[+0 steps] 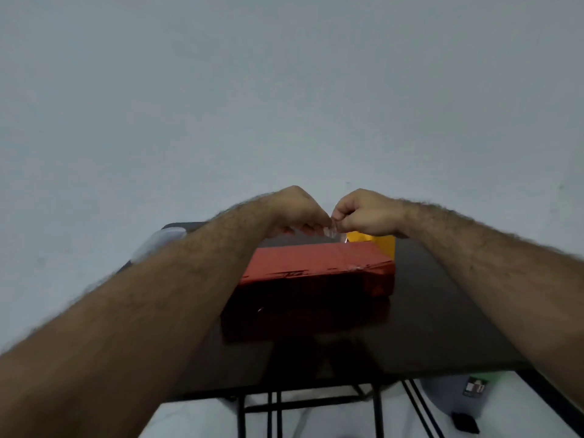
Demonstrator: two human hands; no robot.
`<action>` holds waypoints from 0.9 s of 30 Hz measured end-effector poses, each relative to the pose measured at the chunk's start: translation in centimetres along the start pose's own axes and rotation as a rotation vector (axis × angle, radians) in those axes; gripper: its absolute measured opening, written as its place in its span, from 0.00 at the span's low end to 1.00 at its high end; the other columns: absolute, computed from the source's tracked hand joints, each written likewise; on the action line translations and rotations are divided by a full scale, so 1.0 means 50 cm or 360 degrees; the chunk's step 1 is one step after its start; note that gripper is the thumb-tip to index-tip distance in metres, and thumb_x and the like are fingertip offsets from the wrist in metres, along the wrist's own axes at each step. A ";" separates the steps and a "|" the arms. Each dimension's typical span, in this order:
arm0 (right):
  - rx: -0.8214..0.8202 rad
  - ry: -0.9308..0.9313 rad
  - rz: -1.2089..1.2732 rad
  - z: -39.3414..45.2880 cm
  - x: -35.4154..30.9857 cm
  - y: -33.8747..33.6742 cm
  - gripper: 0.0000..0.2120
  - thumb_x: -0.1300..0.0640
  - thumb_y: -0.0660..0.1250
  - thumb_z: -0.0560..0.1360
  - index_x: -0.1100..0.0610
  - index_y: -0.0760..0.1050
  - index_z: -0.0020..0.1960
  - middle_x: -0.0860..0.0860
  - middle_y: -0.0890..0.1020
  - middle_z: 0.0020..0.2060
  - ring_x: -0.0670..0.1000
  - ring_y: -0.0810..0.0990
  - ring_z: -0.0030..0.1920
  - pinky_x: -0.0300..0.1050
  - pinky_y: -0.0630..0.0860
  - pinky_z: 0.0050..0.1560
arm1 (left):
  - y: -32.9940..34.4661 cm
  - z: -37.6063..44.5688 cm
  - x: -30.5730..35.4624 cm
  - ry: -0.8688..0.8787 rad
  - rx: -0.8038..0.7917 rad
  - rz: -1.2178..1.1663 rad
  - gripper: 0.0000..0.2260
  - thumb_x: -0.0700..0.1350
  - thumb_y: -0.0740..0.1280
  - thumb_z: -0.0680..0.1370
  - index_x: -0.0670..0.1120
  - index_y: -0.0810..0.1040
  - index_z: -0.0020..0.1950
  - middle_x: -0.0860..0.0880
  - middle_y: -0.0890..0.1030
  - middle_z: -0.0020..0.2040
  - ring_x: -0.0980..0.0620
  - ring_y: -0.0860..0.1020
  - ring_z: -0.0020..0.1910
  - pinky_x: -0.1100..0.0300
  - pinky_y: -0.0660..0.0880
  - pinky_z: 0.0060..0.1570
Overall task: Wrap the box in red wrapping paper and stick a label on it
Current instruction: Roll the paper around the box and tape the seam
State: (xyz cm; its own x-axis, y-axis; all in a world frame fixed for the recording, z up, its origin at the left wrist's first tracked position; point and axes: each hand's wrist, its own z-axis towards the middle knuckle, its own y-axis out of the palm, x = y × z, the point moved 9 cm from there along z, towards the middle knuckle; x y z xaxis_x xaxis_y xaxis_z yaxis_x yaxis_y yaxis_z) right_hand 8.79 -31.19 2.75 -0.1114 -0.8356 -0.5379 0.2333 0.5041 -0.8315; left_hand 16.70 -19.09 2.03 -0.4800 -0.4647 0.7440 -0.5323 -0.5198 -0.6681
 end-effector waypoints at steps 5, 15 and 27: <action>-0.0025 -0.0064 0.0204 -0.002 -0.064 0.051 0.03 0.59 0.77 0.74 0.53 0.87 0.42 0.46 0.88 0.43 0.44 0.83 0.50 0.42 0.77 0.53 | -0.052 -0.086 -0.066 -0.0026 0.0071 -0.0080 0.10 0.44 0.77 0.76 0.39 0.87 0.53 0.46 0.89 0.46 0.52 0.84 0.42 0.54 0.73 0.48; -0.0240 0.0005 0.0297 0.009 -0.117 0.139 0.08 0.55 0.79 0.71 0.58 0.88 0.47 0.52 0.86 0.44 0.49 0.76 0.46 0.44 0.73 0.49 | -0.090 -0.162 -0.131 -0.0059 0.0089 -0.0017 0.04 0.43 0.76 0.78 0.43 0.88 0.48 0.47 0.89 0.44 0.52 0.84 0.43 0.57 0.77 0.44; 0.0311 -0.0058 0.0447 -0.003 -0.013 0.139 0.05 0.59 0.78 0.76 0.49 0.88 0.48 0.43 0.88 0.42 0.42 0.85 0.46 0.39 0.78 0.50 | -0.030 -0.152 -0.184 -0.0332 0.0083 -0.1381 0.07 0.38 0.65 0.84 0.40 0.82 0.49 0.44 0.84 0.46 0.50 0.81 0.45 0.56 0.83 0.49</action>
State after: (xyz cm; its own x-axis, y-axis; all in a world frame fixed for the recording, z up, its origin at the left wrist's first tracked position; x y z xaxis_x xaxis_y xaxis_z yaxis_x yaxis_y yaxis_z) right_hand 10.32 -27.12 -2.72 0.0170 -0.6791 -0.7339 0.4309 0.6673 -0.6075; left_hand 16.60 -8.58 -3.80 0.2163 -0.0105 0.9763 -0.6143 -0.7786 0.1277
